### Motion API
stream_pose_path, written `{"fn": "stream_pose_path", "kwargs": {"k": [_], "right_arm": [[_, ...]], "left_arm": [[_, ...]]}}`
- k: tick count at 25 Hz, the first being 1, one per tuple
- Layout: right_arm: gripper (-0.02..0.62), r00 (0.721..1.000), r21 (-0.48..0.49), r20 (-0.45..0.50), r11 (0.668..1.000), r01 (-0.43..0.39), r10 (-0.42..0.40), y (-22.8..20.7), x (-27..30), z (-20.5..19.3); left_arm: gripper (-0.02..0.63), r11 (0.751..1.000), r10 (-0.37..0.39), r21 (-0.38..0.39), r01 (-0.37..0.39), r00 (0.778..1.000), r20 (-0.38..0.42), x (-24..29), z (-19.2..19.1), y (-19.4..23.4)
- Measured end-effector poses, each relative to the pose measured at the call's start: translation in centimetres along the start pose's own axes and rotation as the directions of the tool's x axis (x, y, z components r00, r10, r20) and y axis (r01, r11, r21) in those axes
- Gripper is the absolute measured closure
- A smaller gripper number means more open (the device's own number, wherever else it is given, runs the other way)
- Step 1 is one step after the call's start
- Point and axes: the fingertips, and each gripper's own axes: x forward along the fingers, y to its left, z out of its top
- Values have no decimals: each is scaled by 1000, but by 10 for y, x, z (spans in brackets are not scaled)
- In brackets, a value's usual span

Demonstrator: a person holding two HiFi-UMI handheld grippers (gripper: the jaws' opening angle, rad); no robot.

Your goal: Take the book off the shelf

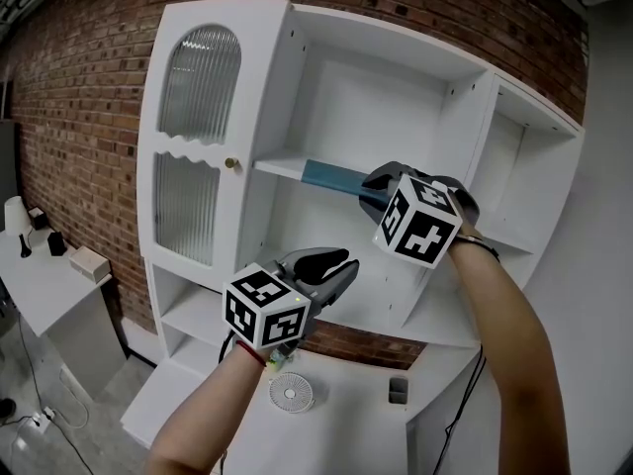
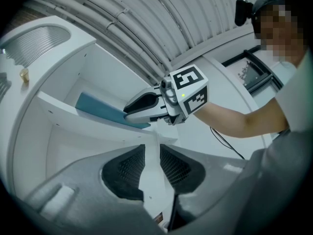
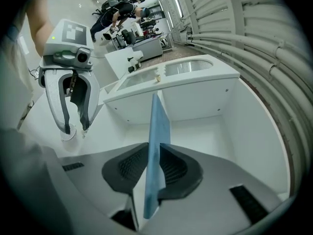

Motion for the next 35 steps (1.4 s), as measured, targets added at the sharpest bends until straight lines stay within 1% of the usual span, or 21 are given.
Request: {"fn": "stream_pose_path", "kwargs": {"k": [4,6,8,12,16,23,29,35], "right_arm": [[482,999,21,14,999,44,-44,0,1,2],[479,998,20,21,998,59,-60,2,3,6],[479,996,4,11,996,92,-92,0,5,9],[479,984,-48,-37,984,171,-173,-4,14,6],[487,972,-98,-61,970,222,-228,-6,20,4],[529,966,-96,-66,965,243,-250,-6,28,3],[538,963,-75,-47,963,260,-264,-7,30,1],[540,951,-80,-22,949,306,-309,-7,28,1]], "left_arm": [[525,1000,-2,1,2,1000,-2,-2,-1,0],[525,1000,-3,0,3,1000,-4,-2,-2,0],[525,1000,-5,-1,5,1000,-6,-2,-3,0],[525,1000,-7,-2,7,1000,-6,-2,-4,-1],[525,1000,-10,-3,10,1000,-7,-3,-5,0],[525,1000,-9,-5,8,1000,-14,-2,-7,3],[525,1000,4,-8,-4,1000,-6,-3,-5,9],[525,1000,2,-14,-2,1000,-10,-2,-8,8]]}}
